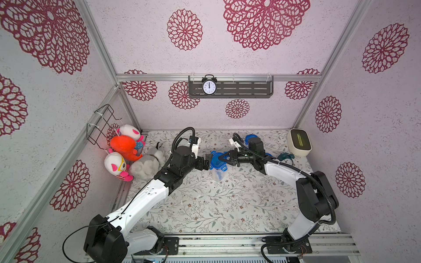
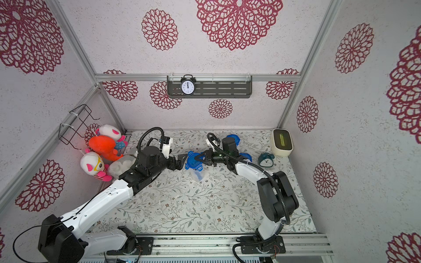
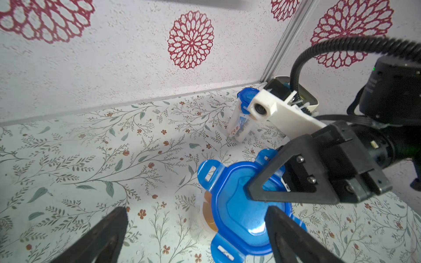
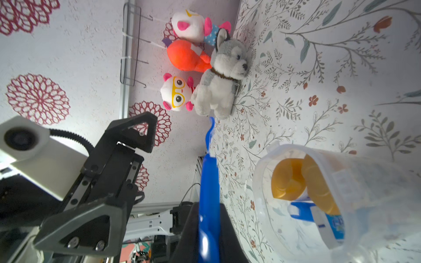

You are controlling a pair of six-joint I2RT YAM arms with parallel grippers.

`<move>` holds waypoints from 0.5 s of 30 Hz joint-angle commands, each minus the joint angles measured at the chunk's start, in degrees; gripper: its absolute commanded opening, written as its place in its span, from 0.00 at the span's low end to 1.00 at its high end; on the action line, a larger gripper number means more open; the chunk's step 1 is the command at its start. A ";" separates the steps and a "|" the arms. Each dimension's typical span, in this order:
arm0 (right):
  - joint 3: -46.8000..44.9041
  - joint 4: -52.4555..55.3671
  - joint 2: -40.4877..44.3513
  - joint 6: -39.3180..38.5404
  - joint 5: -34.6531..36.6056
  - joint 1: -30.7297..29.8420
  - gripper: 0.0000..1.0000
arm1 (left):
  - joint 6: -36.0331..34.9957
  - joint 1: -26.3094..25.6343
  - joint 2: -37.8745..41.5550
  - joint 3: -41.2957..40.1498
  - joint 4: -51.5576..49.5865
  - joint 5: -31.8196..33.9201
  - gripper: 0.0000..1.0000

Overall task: Pack away toiletry kits
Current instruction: Close the lid on the container.

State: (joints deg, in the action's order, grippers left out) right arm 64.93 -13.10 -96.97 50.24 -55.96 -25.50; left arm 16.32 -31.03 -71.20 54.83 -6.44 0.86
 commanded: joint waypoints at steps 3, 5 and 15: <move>6.92 16.21 -0.26 -17.09 -6.75 1.73 0.06 | -2.30 1.71 -2.04 1.80 -3.35 -6.42 0.98; 8.14 18.43 -1.24 -18.96 -8.12 2.25 0.07 | -3.75 1.76 -3.24 2.42 -4.01 -8.34 0.98; 12.56 25.83 -5.14 -25.19 -9.71 2.22 0.07 | -5.68 2.20 -6.90 3.59 -2.91 -12.16 0.99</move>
State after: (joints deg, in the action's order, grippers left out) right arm 75.83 10.74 -102.56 28.03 -63.33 -23.46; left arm 12.34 -29.23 -77.54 56.97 -9.74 -9.41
